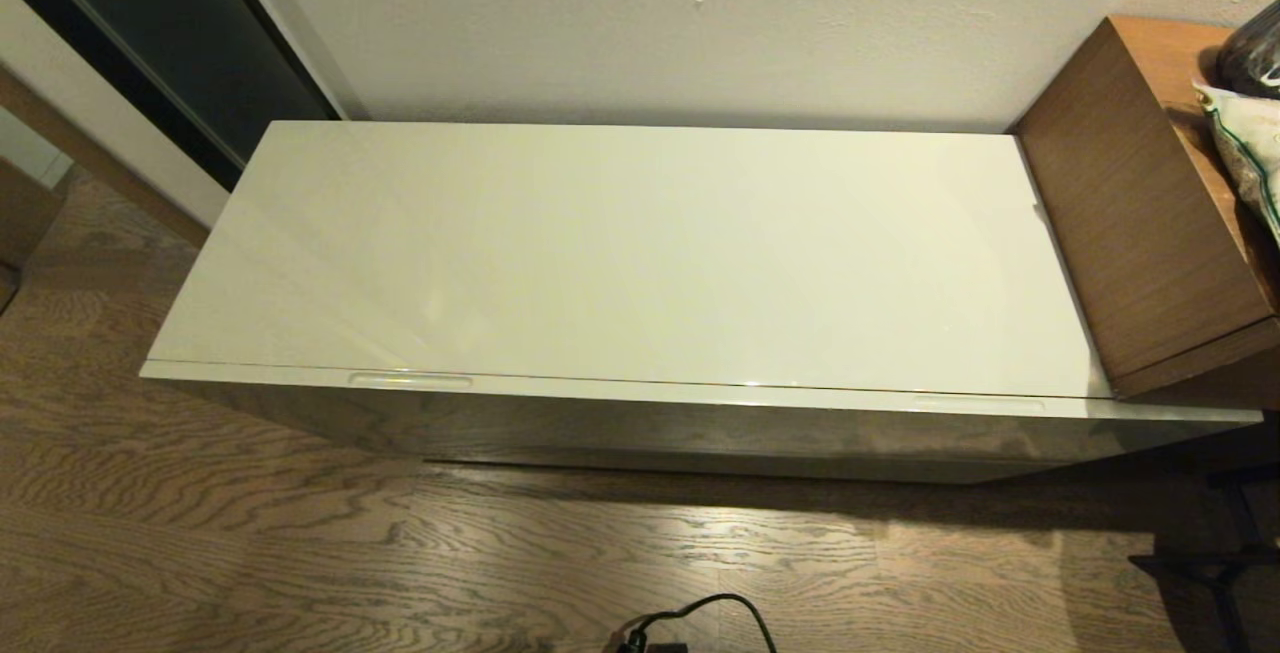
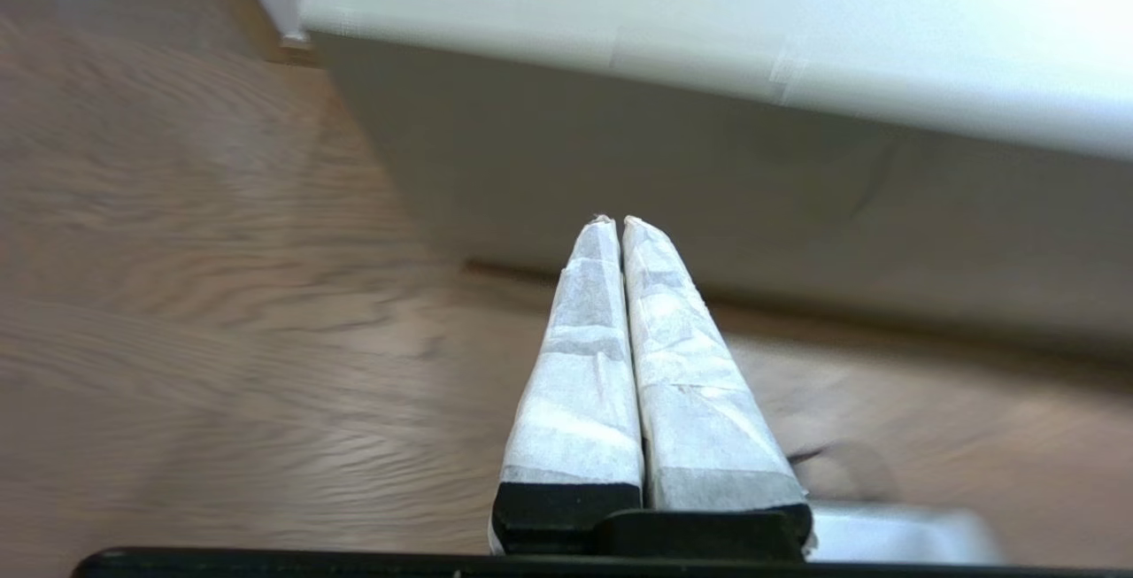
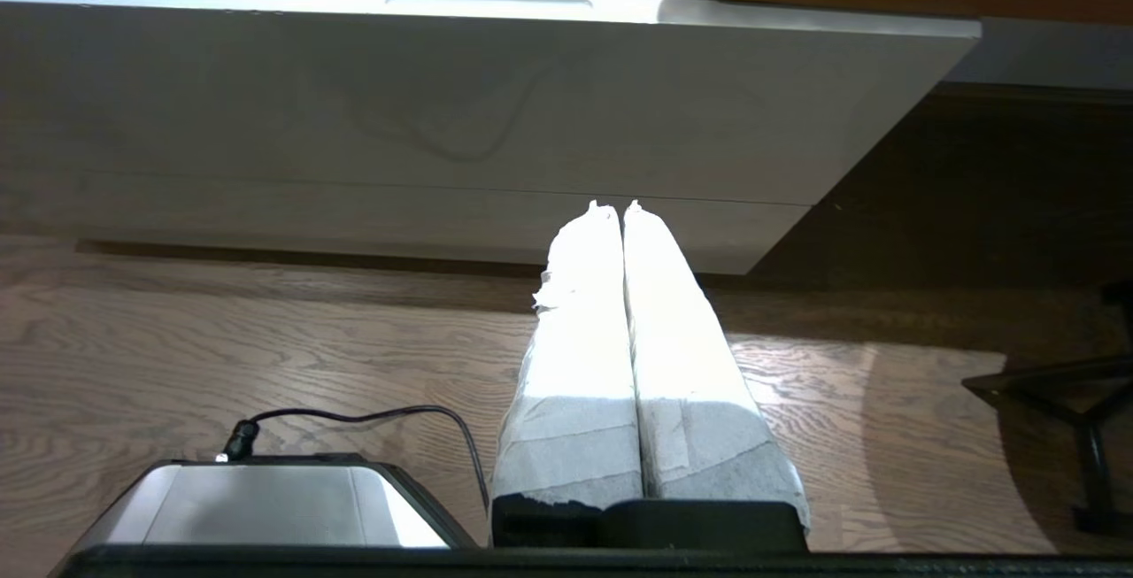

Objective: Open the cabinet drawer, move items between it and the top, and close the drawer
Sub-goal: Open the drawer

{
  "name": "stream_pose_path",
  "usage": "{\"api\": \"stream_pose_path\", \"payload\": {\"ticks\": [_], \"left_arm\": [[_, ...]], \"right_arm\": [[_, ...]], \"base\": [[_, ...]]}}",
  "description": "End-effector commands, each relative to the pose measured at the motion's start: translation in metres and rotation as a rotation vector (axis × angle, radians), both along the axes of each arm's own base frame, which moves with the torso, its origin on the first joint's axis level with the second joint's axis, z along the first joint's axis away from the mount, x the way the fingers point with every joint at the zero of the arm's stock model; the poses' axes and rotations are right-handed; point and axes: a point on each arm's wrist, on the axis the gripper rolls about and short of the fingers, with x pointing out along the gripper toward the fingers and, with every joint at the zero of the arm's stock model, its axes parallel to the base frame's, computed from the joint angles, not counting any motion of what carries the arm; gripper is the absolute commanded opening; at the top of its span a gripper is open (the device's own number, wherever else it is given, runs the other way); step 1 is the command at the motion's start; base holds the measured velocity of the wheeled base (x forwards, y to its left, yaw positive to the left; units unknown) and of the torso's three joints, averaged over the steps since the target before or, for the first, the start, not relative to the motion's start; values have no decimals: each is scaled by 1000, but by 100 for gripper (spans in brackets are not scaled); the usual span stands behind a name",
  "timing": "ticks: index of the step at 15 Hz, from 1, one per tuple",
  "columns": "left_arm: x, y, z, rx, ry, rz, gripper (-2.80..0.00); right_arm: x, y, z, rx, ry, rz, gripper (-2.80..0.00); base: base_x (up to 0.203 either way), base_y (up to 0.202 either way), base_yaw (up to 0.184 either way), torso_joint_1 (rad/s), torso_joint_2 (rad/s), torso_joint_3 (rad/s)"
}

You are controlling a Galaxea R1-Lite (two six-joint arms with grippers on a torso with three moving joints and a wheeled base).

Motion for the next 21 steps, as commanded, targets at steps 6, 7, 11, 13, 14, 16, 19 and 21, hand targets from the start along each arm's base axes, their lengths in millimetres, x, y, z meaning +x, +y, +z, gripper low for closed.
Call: {"api": "stream_pose_path", "payload": {"ticks": [6, 7, 11, 13, 14, 16, 19, 21], "left_arm": [[76, -1, 114, -172, 358, -26, -280], [93, -2, 118, -182, 413, -49, -280], [169, -5, 126, -212, 596, -153, -280], [201, -8, 118, -172, 650, -187, -280], [216, -9, 110, -142, 665, -202, -280], [241, -13, 91, -73, 685, -228, -280], [266, -19, 74, -8, 728, -231, -280], [283, -21, 63, -6, 763, -230, -280]], "right_arm": [[0, 0, 0, 1, 1, 0, -280], [0, 0, 0, 1, 1, 0, -280], [0, 0, 0, 1, 1, 0, -280], [0, 0, 0, 1, 1, 0, -280], [0, 0, 0, 1, 1, 0, -280], [0, 0, 0, 1, 1, 0, -280], [0, 0, 0, 1, 1, 0, -280], [0, 0, 0, 1, 1, 0, -280]], "base": [[0, 0, 0, 0, 0, 0], [0, 0, 0, 0, 0, 0], [0, 0, 0, 0, 0, 0], [0, 0, 0, 0, 0, 0], [0, 0, 0, 0, 0, 0], [0, 0, 0, 0, 0, 0], [0, 0, 0, 0, 0, 0], [0, 0, 0, 0, 0, 0]]}}
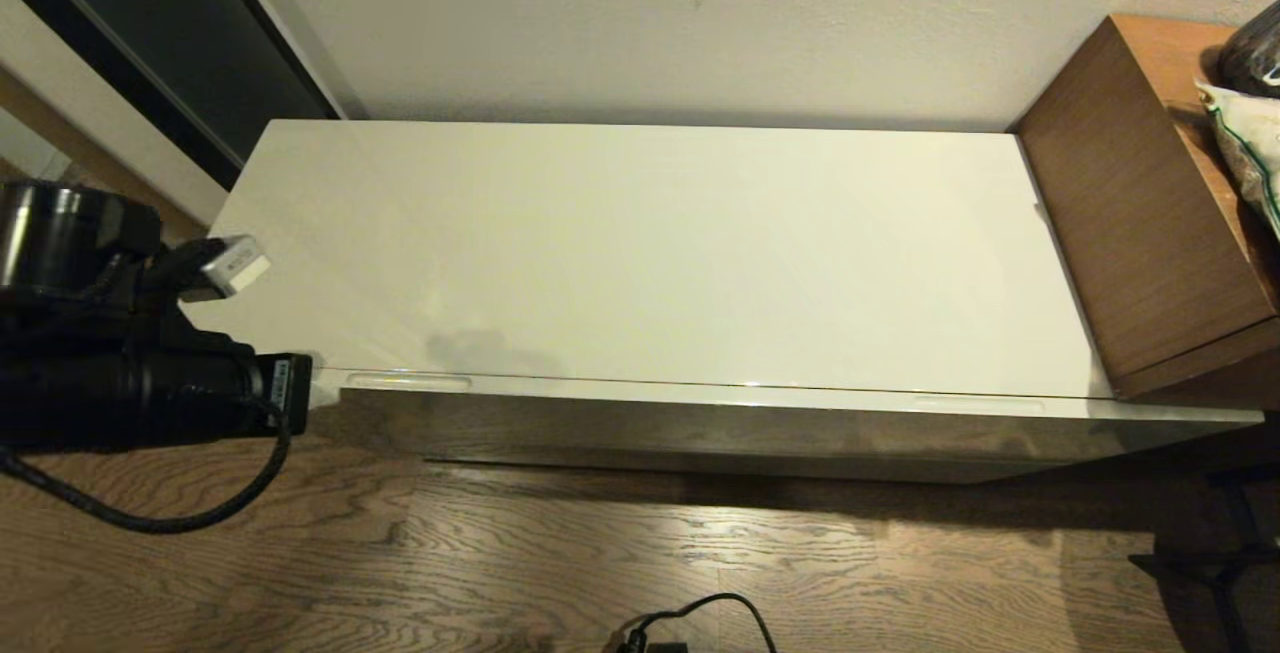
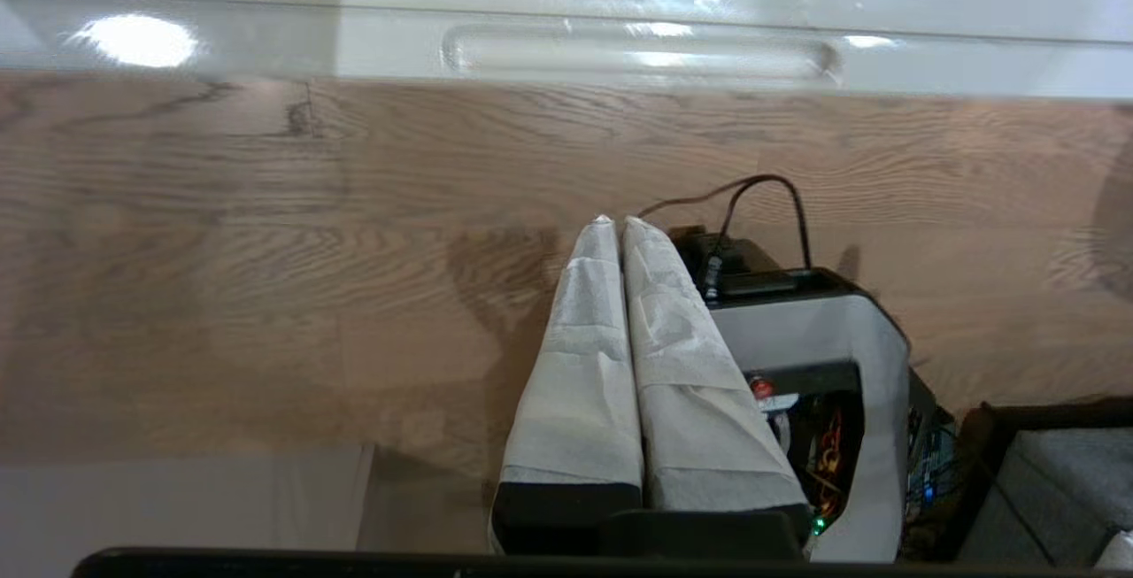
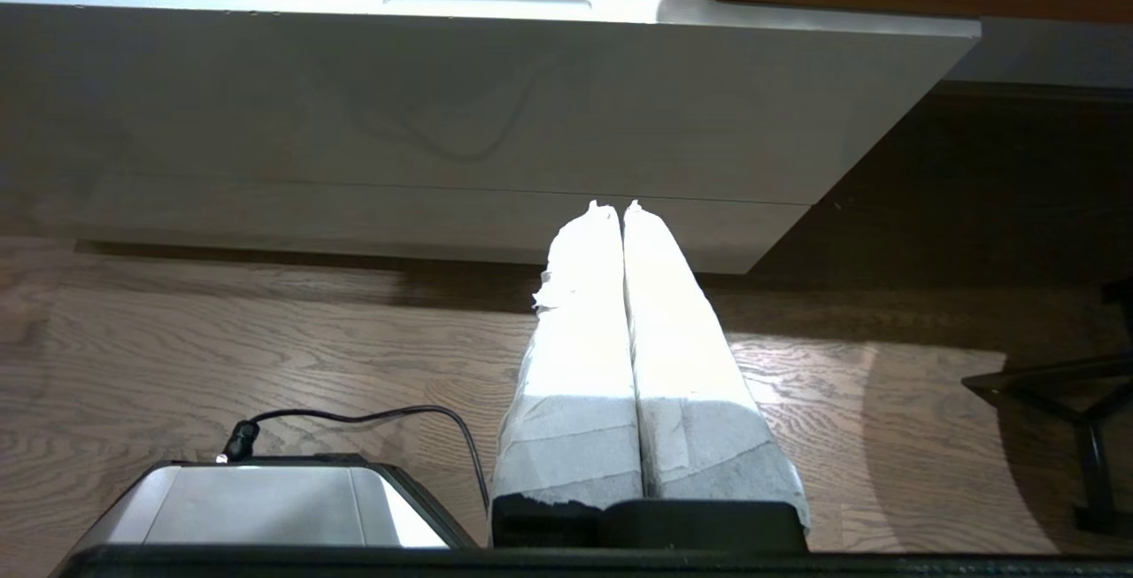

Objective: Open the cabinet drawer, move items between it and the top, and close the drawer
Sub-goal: Open the drawer

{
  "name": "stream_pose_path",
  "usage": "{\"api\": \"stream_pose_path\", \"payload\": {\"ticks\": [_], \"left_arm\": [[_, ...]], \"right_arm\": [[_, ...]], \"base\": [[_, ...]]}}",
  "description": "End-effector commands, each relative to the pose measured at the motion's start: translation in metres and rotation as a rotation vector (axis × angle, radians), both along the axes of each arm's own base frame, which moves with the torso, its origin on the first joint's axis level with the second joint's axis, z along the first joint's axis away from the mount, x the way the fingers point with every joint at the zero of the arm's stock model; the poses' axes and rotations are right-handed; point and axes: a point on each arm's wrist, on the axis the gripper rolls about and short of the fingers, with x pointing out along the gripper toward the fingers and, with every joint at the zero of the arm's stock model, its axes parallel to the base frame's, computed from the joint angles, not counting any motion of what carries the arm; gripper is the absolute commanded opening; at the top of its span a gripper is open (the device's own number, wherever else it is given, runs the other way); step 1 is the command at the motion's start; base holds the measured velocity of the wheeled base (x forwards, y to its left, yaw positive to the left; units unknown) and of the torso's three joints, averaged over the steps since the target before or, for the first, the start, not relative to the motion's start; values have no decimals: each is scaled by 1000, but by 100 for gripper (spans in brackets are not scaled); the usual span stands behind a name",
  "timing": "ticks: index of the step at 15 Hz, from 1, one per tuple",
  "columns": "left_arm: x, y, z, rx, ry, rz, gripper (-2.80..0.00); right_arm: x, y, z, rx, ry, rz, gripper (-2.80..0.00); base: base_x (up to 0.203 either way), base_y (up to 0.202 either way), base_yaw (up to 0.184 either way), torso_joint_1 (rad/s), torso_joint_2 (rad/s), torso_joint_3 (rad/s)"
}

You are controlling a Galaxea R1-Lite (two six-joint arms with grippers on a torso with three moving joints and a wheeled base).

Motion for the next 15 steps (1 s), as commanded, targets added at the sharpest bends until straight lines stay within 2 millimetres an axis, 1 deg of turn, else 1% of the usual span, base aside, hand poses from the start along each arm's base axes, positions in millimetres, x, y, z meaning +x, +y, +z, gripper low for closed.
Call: {"api": "stream_pose_path", "payload": {"ticks": [1, 3, 5, 8, 10, 15], "left_arm": [[25, -3, -15, 3, 36, -5, -280], [39, -8, -18, -1, -15, -24, -280], [50, -19, -22, 5, -34, -42, -280], [52, -29, -28, 26, -16, -50, -280], [52, -30, -30, 27, -4, -52, -280], [64, -32, -41, 33, 22, -50, -280]], "right_arm": [[0, 0, 0, 0, 1, 0, -280], [0, 0, 0, 0, 1, 0, -280], [0, 0, 0, -1, 1, 0, -280], [0, 0, 0, 0, 1, 0, -280], [0, 0, 0, 0, 1, 0, -280], [0, 0, 0, 0, 1, 0, -280]], "base": [[0, 0, 0, 0, 0, 0], [0, 0, 0, 0, 0, 0], [0, 0, 0, 0, 0, 0], [0, 0, 0, 0, 0, 0], [0, 0, 0, 0, 0, 0], [0, 0, 0, 0, 0, 0]]}}
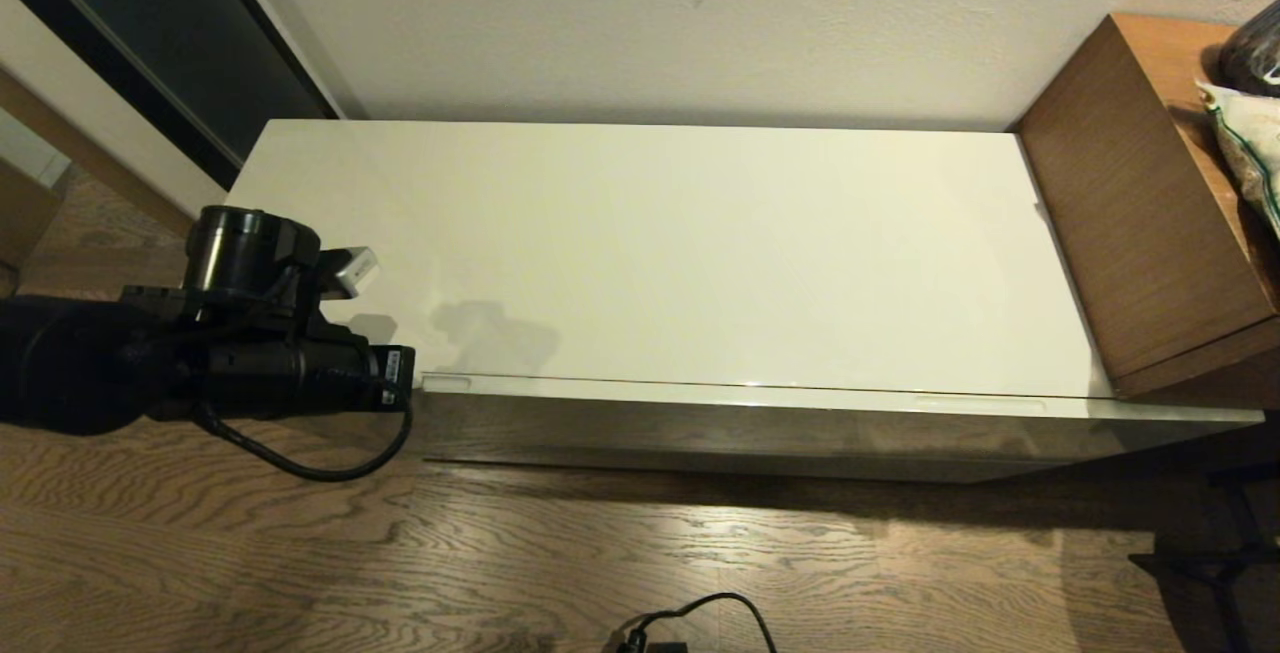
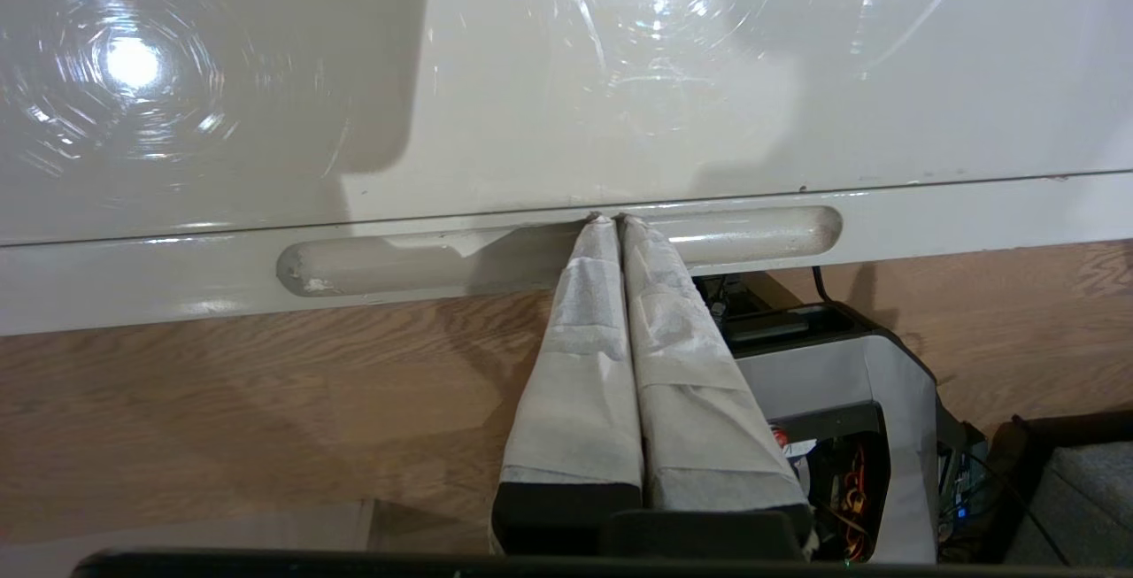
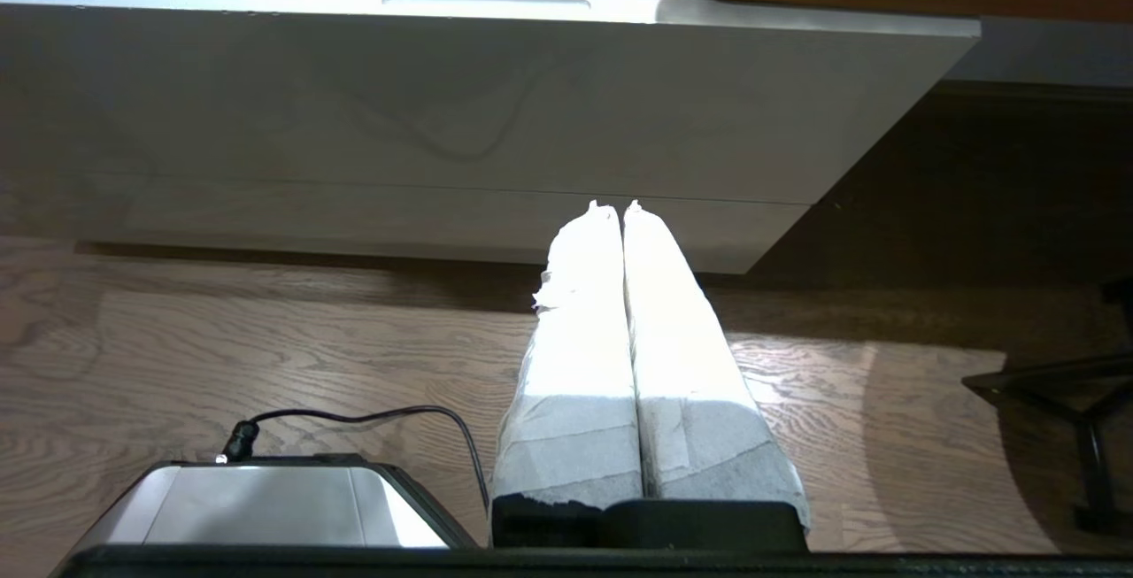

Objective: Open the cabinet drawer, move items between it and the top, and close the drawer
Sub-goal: Open the drawer

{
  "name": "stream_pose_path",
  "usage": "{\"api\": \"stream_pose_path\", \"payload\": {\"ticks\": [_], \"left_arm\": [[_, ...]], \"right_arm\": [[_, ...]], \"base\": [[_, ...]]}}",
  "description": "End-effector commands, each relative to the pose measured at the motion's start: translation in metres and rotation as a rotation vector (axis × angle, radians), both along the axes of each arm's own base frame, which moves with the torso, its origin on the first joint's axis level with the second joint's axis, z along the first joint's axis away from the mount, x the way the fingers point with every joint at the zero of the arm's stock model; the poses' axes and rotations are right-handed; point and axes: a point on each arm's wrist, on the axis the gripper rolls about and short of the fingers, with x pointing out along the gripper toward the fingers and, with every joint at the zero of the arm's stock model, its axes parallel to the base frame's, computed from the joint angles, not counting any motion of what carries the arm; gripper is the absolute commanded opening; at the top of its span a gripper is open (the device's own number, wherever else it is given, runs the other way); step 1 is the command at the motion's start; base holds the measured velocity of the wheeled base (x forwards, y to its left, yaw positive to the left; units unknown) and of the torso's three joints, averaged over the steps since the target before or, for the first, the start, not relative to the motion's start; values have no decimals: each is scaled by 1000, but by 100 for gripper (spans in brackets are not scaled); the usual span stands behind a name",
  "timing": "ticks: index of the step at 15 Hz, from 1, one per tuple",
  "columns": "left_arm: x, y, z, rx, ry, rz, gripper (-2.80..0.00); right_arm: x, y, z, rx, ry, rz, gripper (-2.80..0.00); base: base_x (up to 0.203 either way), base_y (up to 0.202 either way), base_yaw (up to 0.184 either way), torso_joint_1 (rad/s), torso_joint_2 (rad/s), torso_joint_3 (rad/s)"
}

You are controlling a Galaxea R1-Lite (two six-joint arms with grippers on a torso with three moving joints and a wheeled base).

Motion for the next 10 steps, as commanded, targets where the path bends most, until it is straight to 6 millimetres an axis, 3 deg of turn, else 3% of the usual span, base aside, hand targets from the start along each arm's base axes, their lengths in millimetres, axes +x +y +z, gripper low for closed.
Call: {"api": "stream_pose_path", "payload": {"ticks": [1, 5, 8, 10], "left_arm": [[6, -1, -5, 2, 18, 2, -280], [4, -1, -14, 7, 64, -5, -280], [-18, 3, -30, 22, 144, -6, -280], [-43, 6, -35, 23, 211, -12, -280]], "right_arm": [[0, 0, 0, -1, 1, 0, -280], [0, 0, 0, -1, 1, 0, -280], [0, 0, 0, -1, 1, 0, -280], [0, 0, 0, -1, 1, 0, -280]], "base": [[0, 0, 0, 0, 0, 0], [0, 0, 0, 0, 0, 0], [0, 0, 0, 0, 0, 0], [0, 0, 0, 0, 0, 0]]}}
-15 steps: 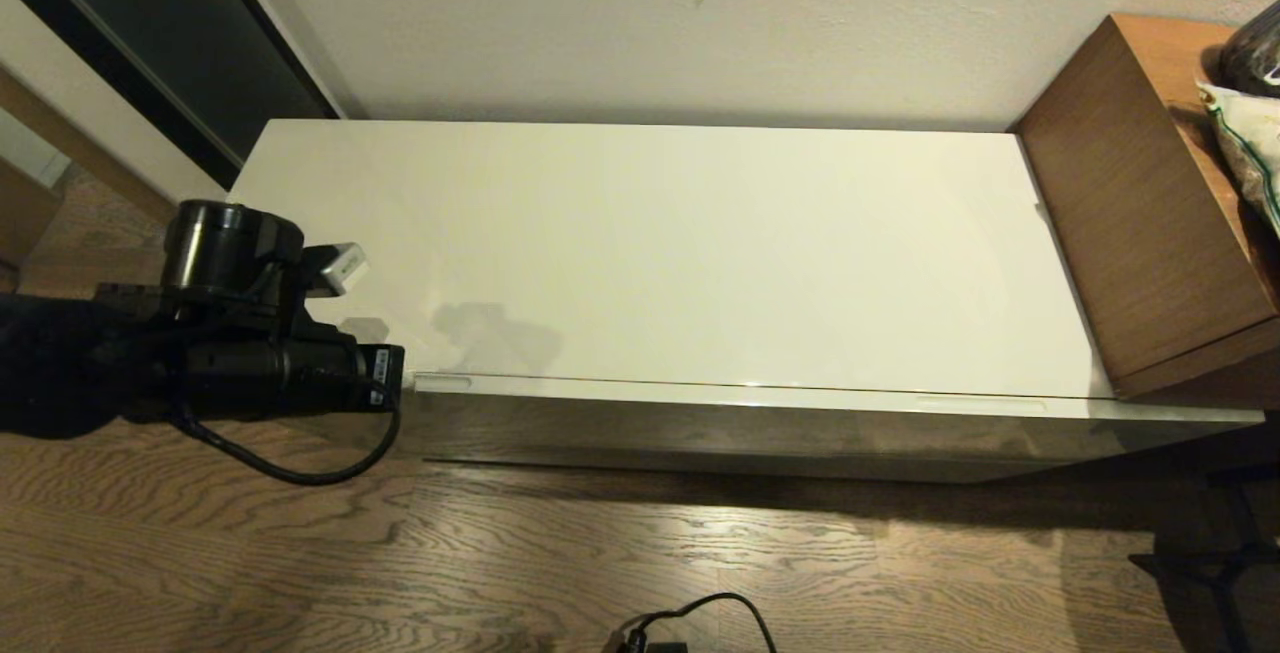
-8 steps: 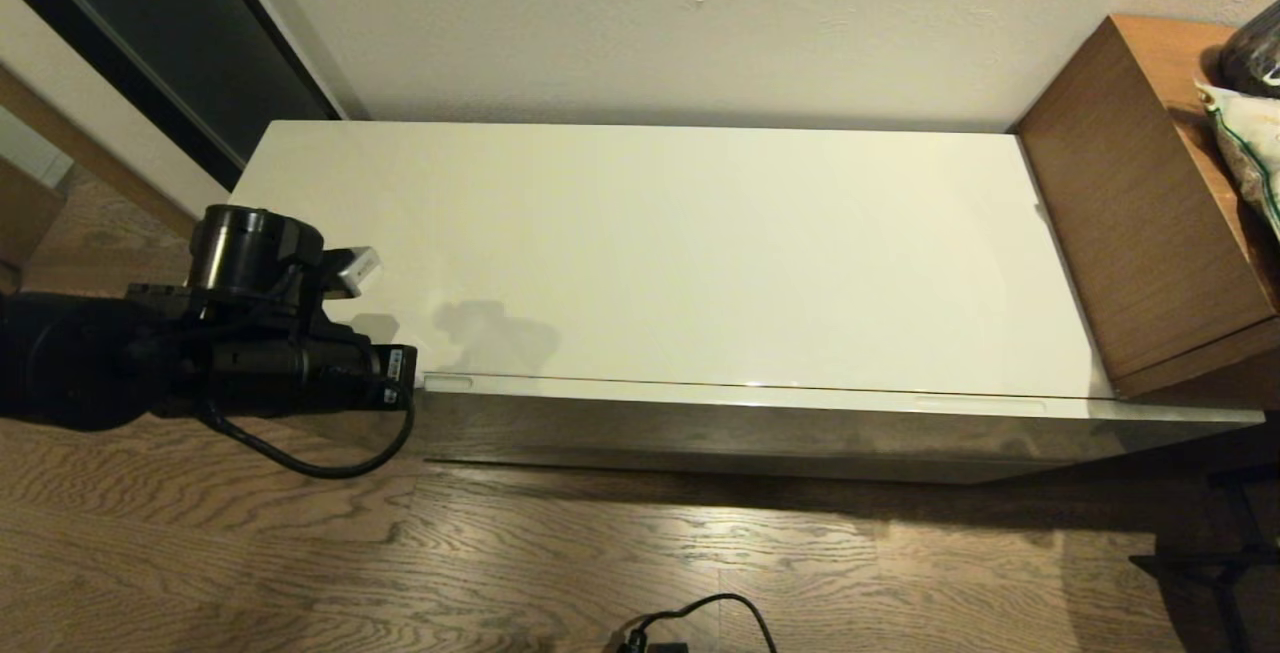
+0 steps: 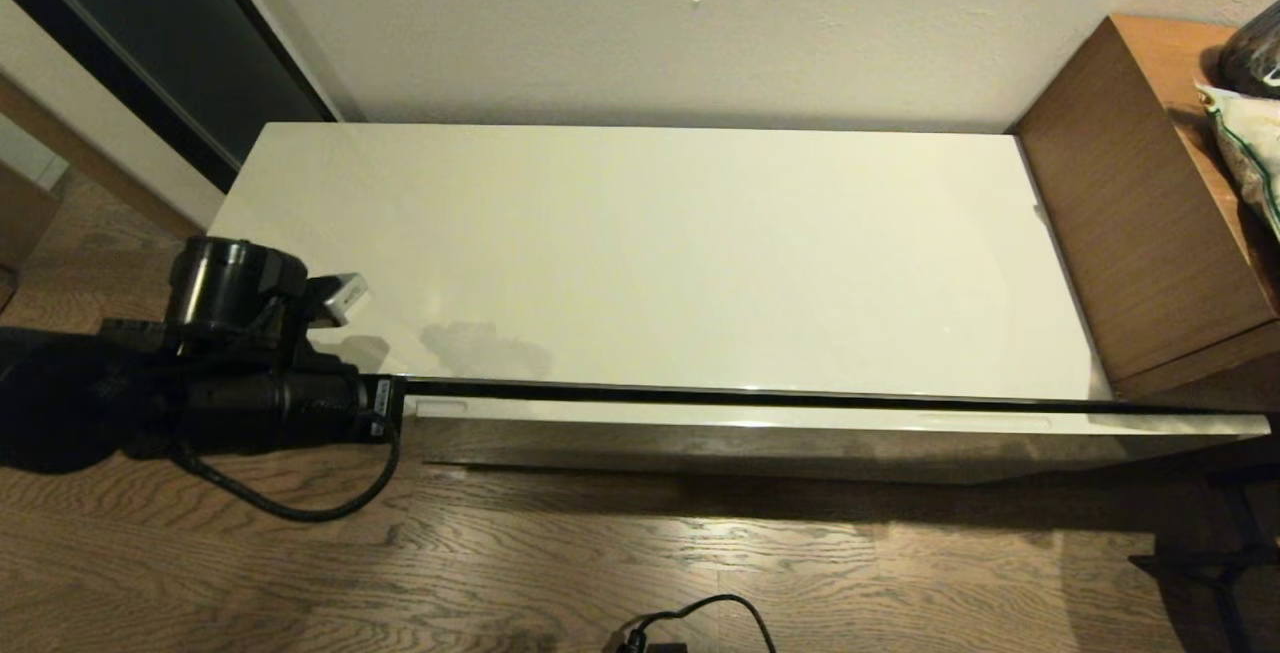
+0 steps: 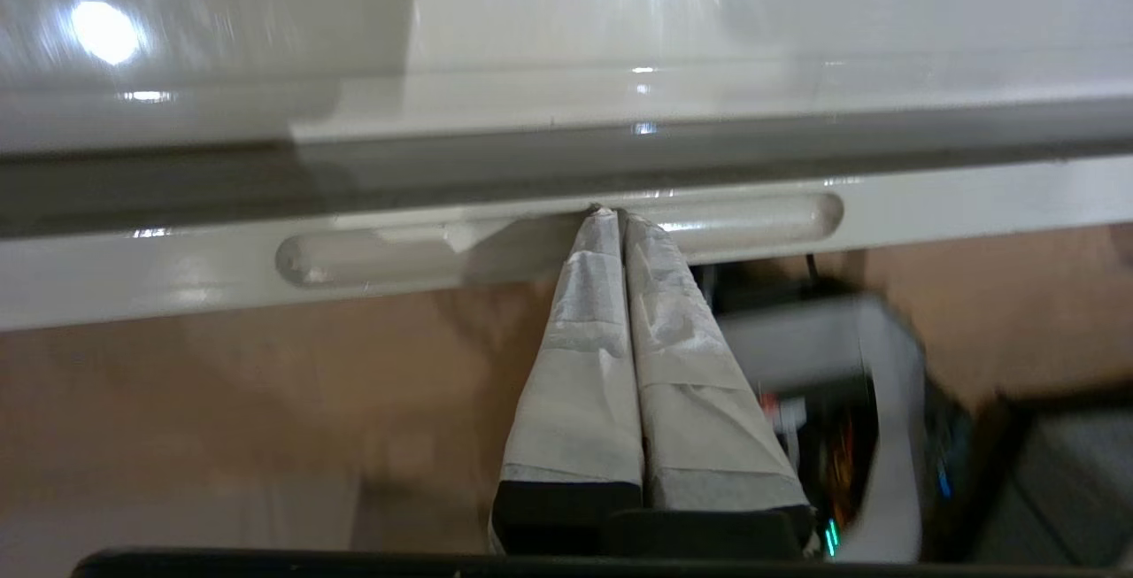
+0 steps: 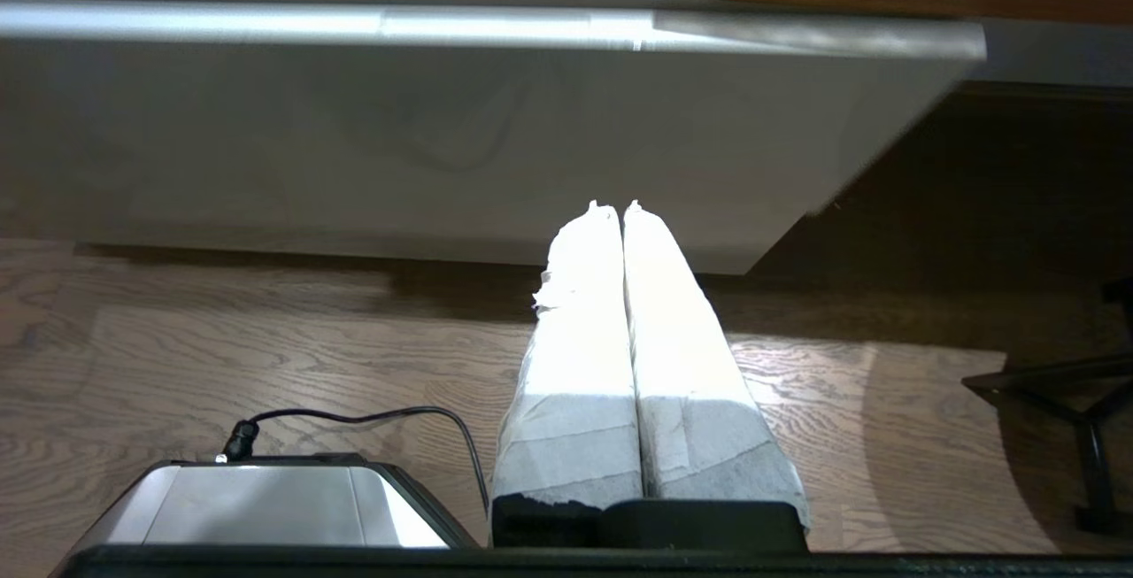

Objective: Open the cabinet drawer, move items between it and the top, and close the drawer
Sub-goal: Open the drawer

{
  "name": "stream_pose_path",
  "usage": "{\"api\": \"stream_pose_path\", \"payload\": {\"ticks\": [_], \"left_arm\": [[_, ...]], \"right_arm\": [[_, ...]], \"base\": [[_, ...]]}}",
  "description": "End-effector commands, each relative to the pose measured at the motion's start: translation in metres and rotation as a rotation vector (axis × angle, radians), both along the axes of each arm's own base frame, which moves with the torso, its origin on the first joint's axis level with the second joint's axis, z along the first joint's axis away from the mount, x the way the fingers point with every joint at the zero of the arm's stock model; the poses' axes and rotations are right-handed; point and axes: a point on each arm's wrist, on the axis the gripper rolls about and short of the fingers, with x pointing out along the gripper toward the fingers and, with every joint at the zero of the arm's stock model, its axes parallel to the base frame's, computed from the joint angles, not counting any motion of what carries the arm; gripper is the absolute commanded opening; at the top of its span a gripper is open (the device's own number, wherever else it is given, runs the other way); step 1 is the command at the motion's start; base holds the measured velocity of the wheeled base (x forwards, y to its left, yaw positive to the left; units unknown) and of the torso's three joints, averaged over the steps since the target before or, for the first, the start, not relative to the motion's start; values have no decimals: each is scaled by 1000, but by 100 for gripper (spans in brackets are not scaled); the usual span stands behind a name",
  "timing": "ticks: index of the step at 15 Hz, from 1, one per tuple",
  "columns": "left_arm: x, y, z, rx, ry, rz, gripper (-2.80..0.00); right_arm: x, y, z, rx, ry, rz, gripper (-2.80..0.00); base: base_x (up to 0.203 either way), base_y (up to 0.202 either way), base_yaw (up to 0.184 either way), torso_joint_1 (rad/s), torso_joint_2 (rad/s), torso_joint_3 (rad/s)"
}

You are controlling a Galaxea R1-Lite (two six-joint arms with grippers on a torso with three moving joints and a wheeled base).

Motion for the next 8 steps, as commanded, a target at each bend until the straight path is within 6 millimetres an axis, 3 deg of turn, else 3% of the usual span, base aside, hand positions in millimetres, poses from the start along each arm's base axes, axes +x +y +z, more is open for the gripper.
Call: {"api": "stream_pose_path", "payload": {"ticks": [1, 5, 8], "left_arm": [[-26, 4, -5, 7, 74, -2, -280], [-68, 7, -3, -22, 127, 12, -280], [-106, 10, 20, -159, 133, -11, -280]], "right_arm": [[0, 0, 0, 0, 1, 0, -280], [0, 0, 0, 0, 1, 0, -280], [0, 0, 0, 0, 1, 0, -280]], "base": [[0, 0, 0, 0, 0, 0], [0, 0, 0, 0, 0, 0], [0, 0, 0, 0, 0, 0]]}}
